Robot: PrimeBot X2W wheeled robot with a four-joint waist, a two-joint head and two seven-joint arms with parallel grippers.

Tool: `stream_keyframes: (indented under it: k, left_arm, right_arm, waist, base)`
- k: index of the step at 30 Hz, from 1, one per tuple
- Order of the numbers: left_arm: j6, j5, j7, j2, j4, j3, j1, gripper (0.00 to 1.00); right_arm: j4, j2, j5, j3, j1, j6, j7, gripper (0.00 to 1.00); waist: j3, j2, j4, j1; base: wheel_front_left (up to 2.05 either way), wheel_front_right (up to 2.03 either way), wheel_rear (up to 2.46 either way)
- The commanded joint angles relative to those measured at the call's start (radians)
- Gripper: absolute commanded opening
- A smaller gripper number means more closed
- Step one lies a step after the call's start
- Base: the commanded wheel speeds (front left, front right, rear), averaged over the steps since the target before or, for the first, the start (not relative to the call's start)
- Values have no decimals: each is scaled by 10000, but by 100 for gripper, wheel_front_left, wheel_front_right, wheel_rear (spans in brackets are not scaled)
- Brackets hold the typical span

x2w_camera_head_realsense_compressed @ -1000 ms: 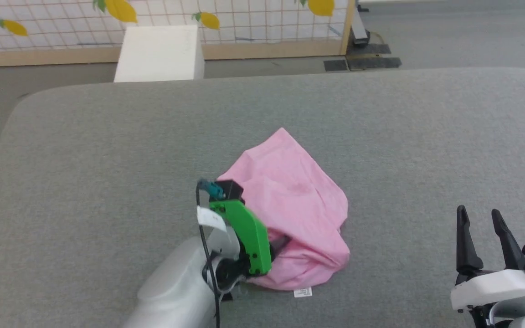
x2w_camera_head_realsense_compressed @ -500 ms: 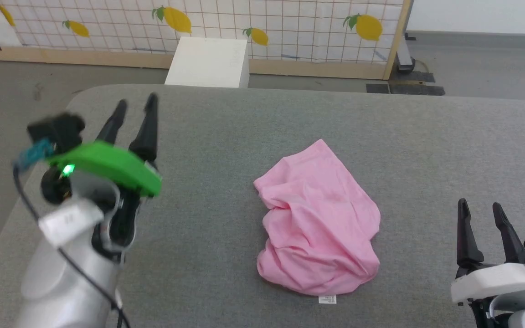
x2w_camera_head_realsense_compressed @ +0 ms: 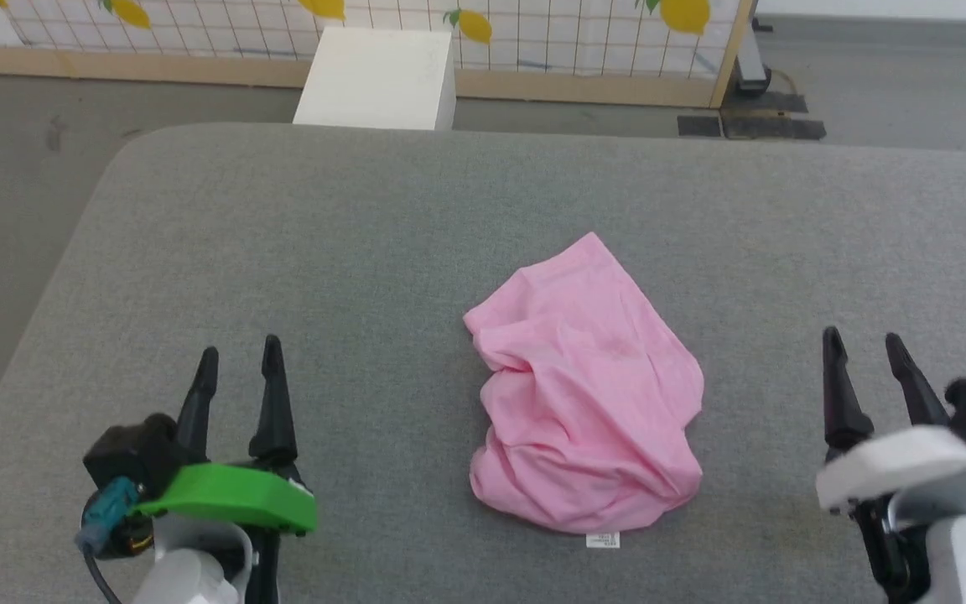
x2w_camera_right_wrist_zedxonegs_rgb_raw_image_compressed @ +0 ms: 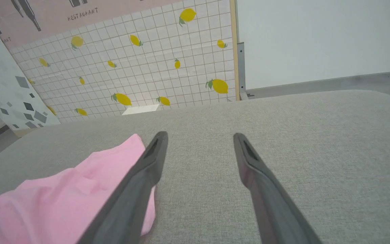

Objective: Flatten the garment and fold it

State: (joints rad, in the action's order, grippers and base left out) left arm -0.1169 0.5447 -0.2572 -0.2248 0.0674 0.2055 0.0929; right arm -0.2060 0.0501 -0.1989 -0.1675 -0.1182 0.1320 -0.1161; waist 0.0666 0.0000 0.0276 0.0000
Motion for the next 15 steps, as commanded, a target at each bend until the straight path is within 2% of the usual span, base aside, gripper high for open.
stream_keyframes:
  k: [1,4,8,11,15]
  left_arm:
    - [-5,-185,-42,111,-128,-132,-181,100]
    - [90,-393,-43,312,-206,-221,-270,100]
    - [235,-668,-44,549,-170,-212,-140,100]
    - [412,-826,-44,733,-119,-113,93,100]
    - [629,-983,-44,1014,-36,22,446,100]
  right_arm:
    - [-178,1,-122,70,-551,-13,412,100]
    - [-567,1,141,310,-1585,-13,1465,100]
    - [-1478,11,693,1278,-3225,-13,3556,100]
    - [-2364,324,1056,2015,-4405,-13,5268,100]
    - [-3345,826,1529,2461,-5478,-13,6811,100]
  waist:
    - [281,0,11,0]
    - [627,0,58,0]
    - [1152,0,249,0]
    - [1640,0,571,0]
    - [2192,0,1145,0]
  base:
    - [0,0,0]
    - [0,0,0]
    - [0,0,0]
    - [0,0,0]
    - [0,0,0]
